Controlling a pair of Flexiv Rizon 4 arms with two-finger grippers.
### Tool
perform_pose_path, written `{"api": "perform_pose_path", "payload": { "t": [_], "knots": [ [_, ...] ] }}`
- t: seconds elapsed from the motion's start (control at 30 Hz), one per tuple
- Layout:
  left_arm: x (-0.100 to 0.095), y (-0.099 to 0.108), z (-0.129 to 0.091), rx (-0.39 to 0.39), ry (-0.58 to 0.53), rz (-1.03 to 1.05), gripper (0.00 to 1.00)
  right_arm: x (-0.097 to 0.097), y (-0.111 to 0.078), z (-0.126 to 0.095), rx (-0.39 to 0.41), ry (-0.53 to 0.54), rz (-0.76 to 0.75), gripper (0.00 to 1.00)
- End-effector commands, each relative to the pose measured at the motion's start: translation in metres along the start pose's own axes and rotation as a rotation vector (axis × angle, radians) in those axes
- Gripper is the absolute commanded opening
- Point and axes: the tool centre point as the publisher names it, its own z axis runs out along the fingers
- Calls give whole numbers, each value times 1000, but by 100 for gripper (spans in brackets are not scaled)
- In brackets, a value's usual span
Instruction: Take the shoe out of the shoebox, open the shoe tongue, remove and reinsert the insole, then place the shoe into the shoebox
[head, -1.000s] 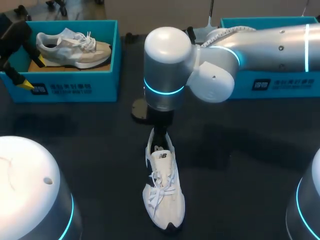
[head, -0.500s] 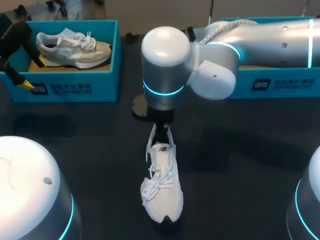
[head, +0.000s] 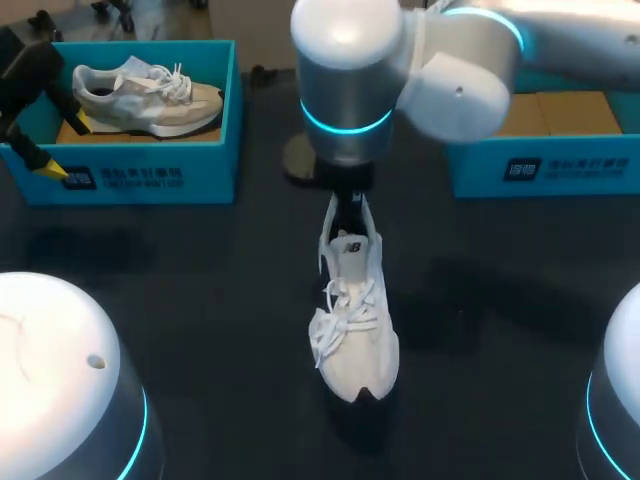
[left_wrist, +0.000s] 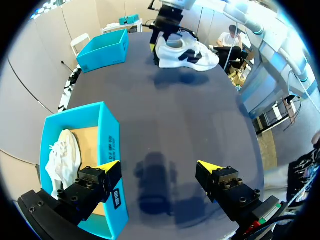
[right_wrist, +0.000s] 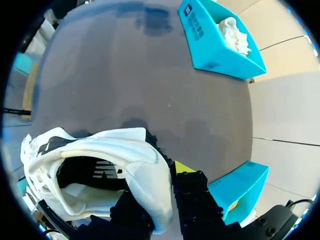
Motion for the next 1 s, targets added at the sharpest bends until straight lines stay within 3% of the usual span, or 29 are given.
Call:
{"api": "perform_pose_path", "payload": {
  "t": [0.03,0.27,0.43,0.5,0.57,0.63,0.73,1.0],
  "knots": [
    [0,0,0,-3,1,0,100,1,-6,-9,-8,-3,0,0],
    [0,0,0,-3,1,0,100,-6,-7,-10,-8,-2,32,0],
    [0,0,0,-3,1,0,100,-63,-42,-35,51,-84,-17,0],
    [0,0,0,-3,1,0,100,-86,-58,-38,128,-93,-50,0],
    [0,0,0,-3,1,0,100,-101,-68,-40,122,-99,-53,0],
    [0,0,0,-3,1,0,100,-131,-89,-47,133,-115,-80,0],
    [0,0,0,-3,1,0,100,-162,-109,-54,156,-125,-95,0],
    [0,0,0,-3,1,0,100,-165,-112,-54,155,-128,-99,0]
  ]
}}
